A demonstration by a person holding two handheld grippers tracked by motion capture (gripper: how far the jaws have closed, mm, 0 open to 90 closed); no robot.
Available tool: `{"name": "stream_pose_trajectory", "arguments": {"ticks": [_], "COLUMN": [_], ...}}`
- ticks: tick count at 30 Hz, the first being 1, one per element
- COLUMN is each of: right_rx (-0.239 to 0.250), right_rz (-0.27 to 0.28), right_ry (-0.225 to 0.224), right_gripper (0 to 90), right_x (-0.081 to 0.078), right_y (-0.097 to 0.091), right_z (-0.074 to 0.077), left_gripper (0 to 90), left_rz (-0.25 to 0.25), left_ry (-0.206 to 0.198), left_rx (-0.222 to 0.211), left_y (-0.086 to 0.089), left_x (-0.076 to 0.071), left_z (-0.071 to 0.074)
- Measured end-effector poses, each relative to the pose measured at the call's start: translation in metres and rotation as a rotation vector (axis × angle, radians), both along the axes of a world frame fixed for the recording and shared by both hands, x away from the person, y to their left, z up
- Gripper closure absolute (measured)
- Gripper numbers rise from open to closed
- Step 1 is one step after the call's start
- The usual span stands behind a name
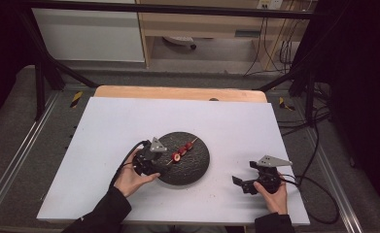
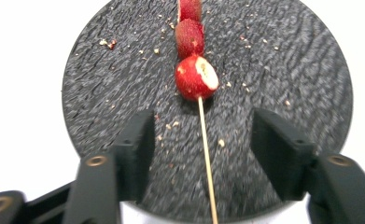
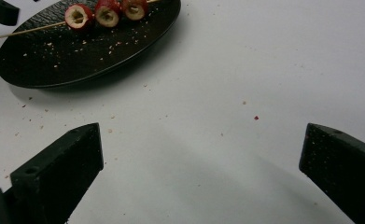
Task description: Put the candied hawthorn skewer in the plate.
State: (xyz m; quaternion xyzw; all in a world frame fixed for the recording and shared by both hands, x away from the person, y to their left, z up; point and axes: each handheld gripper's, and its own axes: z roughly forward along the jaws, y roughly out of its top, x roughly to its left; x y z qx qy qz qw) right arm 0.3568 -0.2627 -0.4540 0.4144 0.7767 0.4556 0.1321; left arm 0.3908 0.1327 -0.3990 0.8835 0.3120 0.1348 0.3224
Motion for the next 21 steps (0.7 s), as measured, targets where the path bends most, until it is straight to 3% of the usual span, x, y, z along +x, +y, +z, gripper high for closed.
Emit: {"name": "stream_pose_trajectory", "arguments": {"ticks": [4, 11, 21], "right_rx": [0.003, 0.006, -0.011], "right_rz": [-0.001, -0.001, 0.0], "right_ry": [0.002, 0.008, 0.012], "right_gripper": [0.5, 0.4, 0.4], "right_x": [0.0, 0.0, 0.0], "right_y": [0.0, 0.0, 0.001], "right_z": [0.0, 0.0, -0.001], "left_gripper": [20.7, 9.6, 4.7], "left_rz": [-0.015, 0.028, 0.117], "left_ry": [-0.004, -0.017, -0.039], "left_rx": [-0.028, -0.038, -0.123], "left_y": [0.018, 0.053, 0.103], "left_x": [-0.004, -0.013, -0.028], "left_z": [0.004, 0.004, -0.015]}}
